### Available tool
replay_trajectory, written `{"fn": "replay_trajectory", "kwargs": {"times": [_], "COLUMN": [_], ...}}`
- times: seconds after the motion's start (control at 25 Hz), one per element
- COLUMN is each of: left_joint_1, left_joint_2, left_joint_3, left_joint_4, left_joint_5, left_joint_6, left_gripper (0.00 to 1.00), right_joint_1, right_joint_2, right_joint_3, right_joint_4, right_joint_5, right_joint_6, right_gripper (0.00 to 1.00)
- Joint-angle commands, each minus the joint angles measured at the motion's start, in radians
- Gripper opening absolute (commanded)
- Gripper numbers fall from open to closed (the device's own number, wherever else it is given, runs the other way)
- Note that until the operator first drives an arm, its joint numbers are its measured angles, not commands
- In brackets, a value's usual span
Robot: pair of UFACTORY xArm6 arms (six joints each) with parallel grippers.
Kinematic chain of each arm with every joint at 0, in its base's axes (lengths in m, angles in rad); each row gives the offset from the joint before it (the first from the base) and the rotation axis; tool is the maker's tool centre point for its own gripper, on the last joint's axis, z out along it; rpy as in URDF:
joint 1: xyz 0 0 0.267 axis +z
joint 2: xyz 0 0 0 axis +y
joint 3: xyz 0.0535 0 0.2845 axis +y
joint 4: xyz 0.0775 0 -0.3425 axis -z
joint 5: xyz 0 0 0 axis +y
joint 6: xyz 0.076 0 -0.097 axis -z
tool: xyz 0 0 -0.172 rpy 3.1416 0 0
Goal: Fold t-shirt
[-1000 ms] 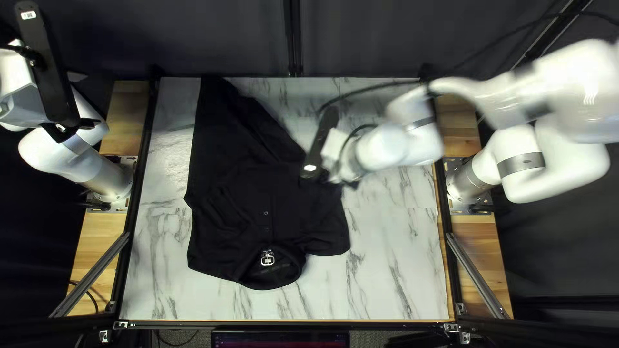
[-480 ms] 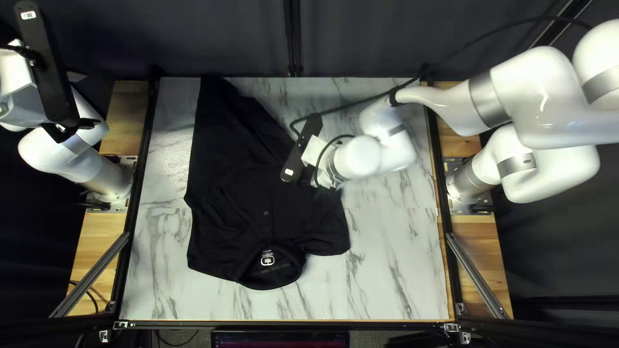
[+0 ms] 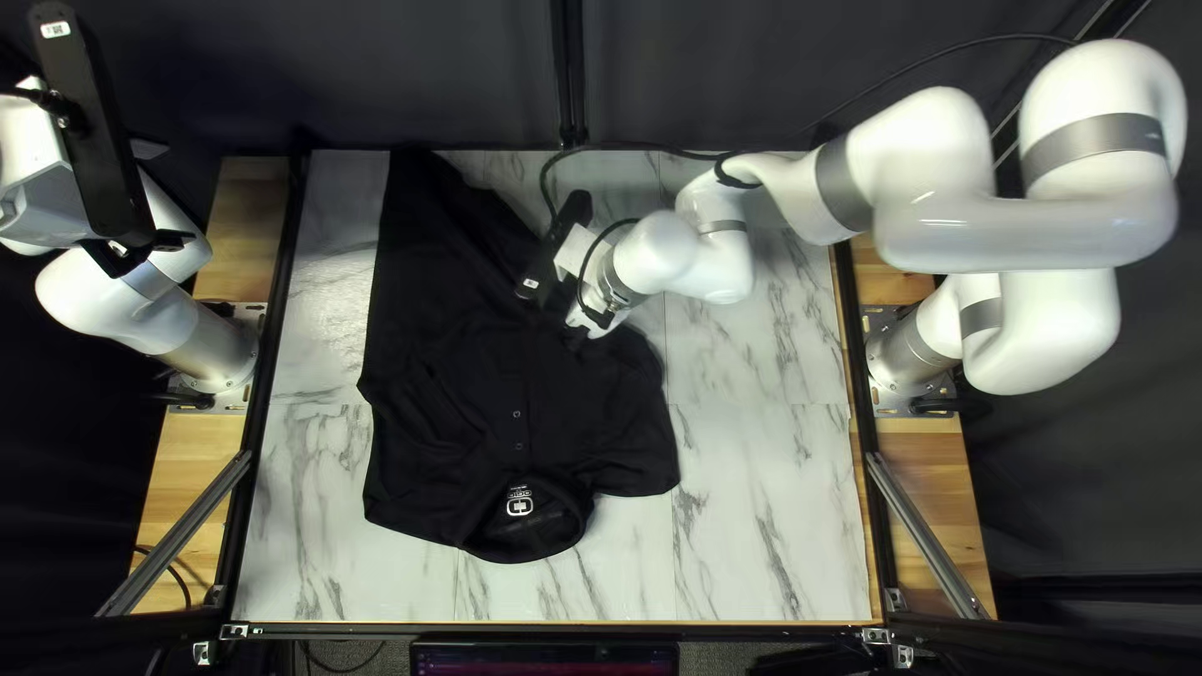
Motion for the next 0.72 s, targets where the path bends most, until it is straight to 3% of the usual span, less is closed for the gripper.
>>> {"fn": "replay_trajectory", "kwargs": {"times": [0.04,0.12,0.2,0.24,0.28,0.32,0.52,0.72], "left_joint_1": [0.0,0.0,0.0,0.0,0.0,0.0,0.0,0.0], "left_joint_2": [0.0,0.0,0.0,0.0,0.0,0.0,0.0,0.0], "left_joint_3": [0.0,0.0,0.0,0.0,0.0,0.0,0.0,0.0], "left_joint_4": [0.0,0.0,0.0,0.0,0.0,0.0,0.0,0.0], "left_joint_5": [0.0,0.0,0.0,0.0,0.0,0.0,0.0,0.0], "left_joint_6": [0.0,0.0,0.0,0.0,0.0,0.0,0.0,0.0], "left_gripper": [1.0,1.0,1.0,1.0,1.0,1.0,1.0,1.0], "right_joint_1": [-0.008,-0.011,-0.012,-0.011,-0.009,-0.006,0.008,0.011], "right_joint_2": [0.036,0.04,0.039,0.039,0.039,0.04,0.04,0.009], "right_joint_3": [-0.008,0.001,0.013,0.017,0.019,0.021,0.046,0.057], "right_joint_4": [0.044,0.066,0.1,0.126,0.151,0.174,0.315,0.329], "right_joint_5": [-0.031,-0.041,-0.05,-0.054,-0.056,-0.057,-0.079,-0.065], "right_joint_6": [-0.035,-0.056,-0.088,-0.112,-0.134,-0.155,-0.279,-0.286], "right_gripper": [1.0,1.0,0.81,0.58,0.14,0.04,0.0,0.0]}}
